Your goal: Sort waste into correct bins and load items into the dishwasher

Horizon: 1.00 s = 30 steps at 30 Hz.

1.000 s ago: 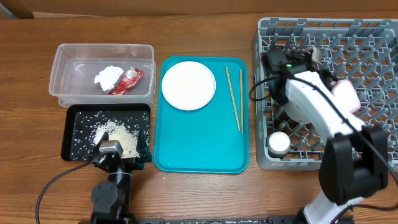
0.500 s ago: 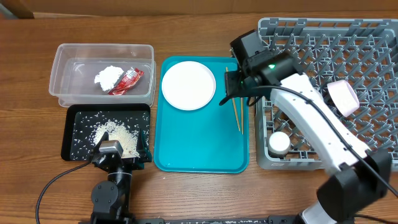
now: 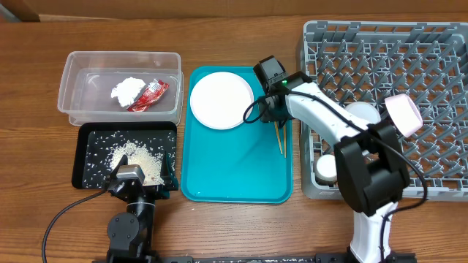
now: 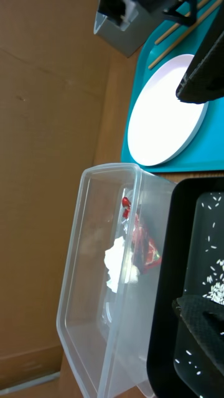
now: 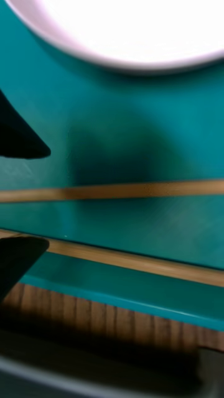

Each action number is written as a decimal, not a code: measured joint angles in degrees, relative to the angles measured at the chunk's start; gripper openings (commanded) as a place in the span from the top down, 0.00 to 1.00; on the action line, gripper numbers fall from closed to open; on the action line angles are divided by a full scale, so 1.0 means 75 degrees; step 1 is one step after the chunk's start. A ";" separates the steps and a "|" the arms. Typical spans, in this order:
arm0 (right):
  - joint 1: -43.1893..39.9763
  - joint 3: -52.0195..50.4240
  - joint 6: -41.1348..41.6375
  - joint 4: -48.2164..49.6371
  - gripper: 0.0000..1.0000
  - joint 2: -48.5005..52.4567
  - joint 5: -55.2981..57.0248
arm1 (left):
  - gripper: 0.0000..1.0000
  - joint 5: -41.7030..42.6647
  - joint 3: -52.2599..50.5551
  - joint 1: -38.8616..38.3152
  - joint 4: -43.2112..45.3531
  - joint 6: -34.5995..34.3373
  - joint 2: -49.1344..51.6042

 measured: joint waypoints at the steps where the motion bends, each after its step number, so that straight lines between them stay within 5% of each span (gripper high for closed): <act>1: -0.0009 -0.0012 0.0006 -0.0006 0.64 0.0108 0.0009 | 0.00 0.0000 0.0000 0.0000 0.0000 0.0000 0.0000; 2: -0.0015 -0.0044 0.0017 -0.0003 0.67 0.0181 -0.0009 | 0.00 0.0000 0.0000 0.0000 0.0003 0.0000 0.0000; 4: -0.0020 -0.0134 0.0044 -0.0015 0.89 0.0268 -0.0119 | 0.00 0.0000 0.0000 0.0000 0.0003 0.0000 0.0000; 6: -0.0020 -0.0143 0.0023 -0.0082 0.96 0.0262 -0.0268 | 0.00 -0.0003 0.0000 0.0000 0.0000 -0.0003 0.0000; 16: -0.0020 -0.0134 0.0105 -0.0979 0.96 0.0023 -0.0513 | 0.00 -0.0003 0.0000 0.0000 0.0000 0.0000 0.0000; 25: -0.0326 -0.0070 0.0108 -0.0766 0.96 -0.2830 -0.0023 | 0.00 0.0000 0.0000 0.0000 0.0003 0.0000 0.0000; 30: -0.1274 0.0035 -0.0245 -0.0527 0.96 -0.3080 0.0600 | 0.00 0.0000 0.0000 0.0000 0.0003 0.0000 0.0000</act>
